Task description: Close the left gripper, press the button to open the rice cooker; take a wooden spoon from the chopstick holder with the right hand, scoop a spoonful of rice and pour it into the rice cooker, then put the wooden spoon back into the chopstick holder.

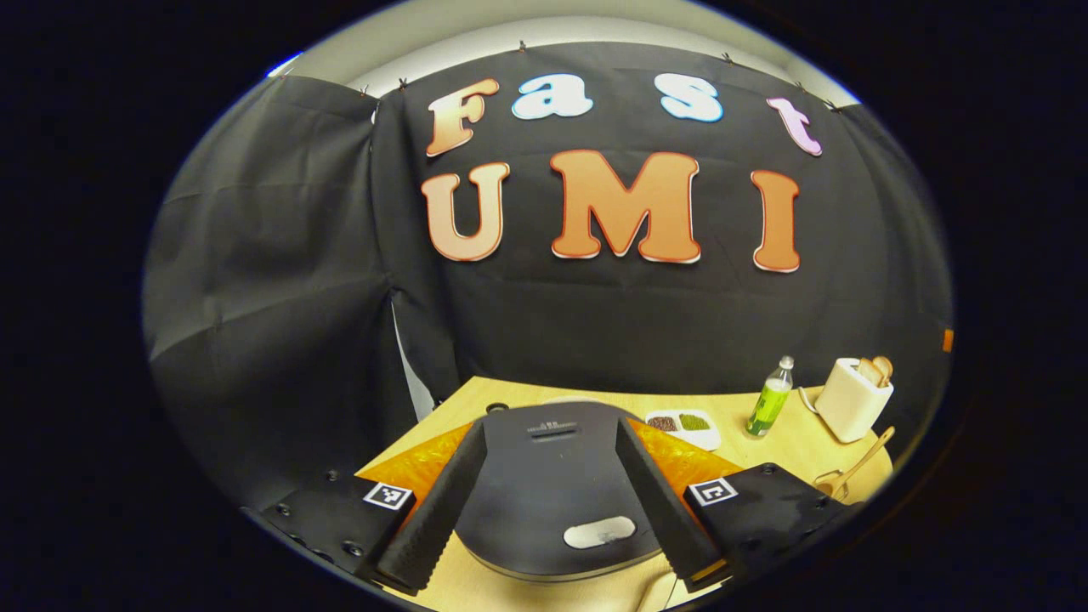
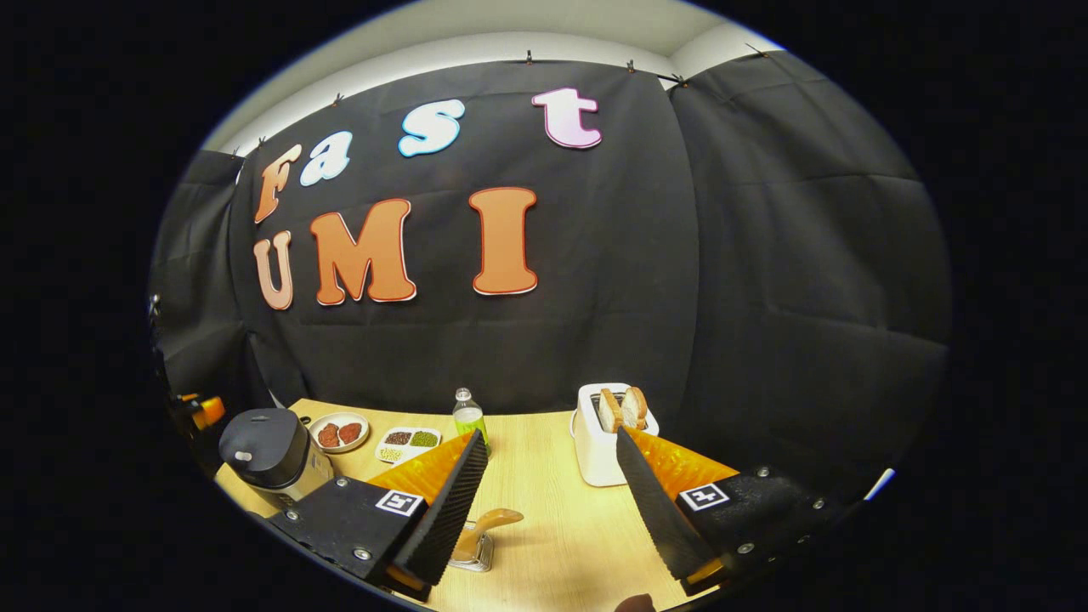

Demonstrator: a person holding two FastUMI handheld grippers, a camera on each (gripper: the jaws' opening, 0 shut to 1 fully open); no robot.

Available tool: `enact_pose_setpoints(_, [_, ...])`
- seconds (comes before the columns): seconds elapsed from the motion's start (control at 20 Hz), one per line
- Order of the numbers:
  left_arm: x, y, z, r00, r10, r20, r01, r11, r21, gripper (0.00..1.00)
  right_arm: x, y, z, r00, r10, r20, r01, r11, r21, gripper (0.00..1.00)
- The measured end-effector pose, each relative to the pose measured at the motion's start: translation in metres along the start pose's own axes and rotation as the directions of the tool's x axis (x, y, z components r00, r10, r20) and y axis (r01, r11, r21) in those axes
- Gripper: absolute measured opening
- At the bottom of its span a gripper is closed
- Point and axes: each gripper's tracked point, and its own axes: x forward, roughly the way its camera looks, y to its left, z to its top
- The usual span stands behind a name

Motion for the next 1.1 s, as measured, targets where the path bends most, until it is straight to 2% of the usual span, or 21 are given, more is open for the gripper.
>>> enact_pose_setpoints(0.05, [-0.006, 0.003, 0.018, 1.0, -0.01, 0.02, 0.01, 1.0, -0.006, 0.96, 0.0, 0.0, 0.002, 1.0, -0.002, 0.003, 0.002, 1.0, -0.012, 0.94])
enact_pose_setpoints(0.15, [-0.023, 0.016, 0.056, 0.998, -0.007, 0.061, 0.007, 1.0, 0.002, 1.0, -0.001, -0.001, 0.008, 1.0, -0.007, 0.014, 0.007, 0.999, -0.033, 0.94])
enact_pose_setpoints(0.4, [-0.063, 0.028, 0.129, 0.989, -0.015, 0.144, 0.012, 1.0, 0.023, 0.96, -0.006, 0.005, 0.02, 0.999, -0.008, 0.032, 0.009, 0.999, -0.03, 0.94])
enact_pose_setpoints(0.45, [-0.07, 0.029, 0.14, 0.987, -0.017, 0.159, 0.014, 1.0, 0.019, 1.0, -0.008, 0.008, 0.024, 0.999, -0.009, 0.038, 0.01, 1.0, -0.029, 0.94])
enact_pose_setpoints(0.8, [-0.07, 0.027, 0.148, 0.981, -0.049, 0.185, 0.041, 0.998, 0.046, 0.97, -0.014, 0.023, 0.028, 0.998, -0.024, 0.057, 0.026, 0.999, -0.035, 0.94])
enact_pose_setpoints(1.1, [-0.056, 0.034, 0.133, 0.988, -0.052, 0.146, 0.041, 0.996, 0.075, 0.97, -0.024, 0.033, 0.028, 0.997, -0.05, 0.059, 0.051, 0.998, -0.029, 0.94])
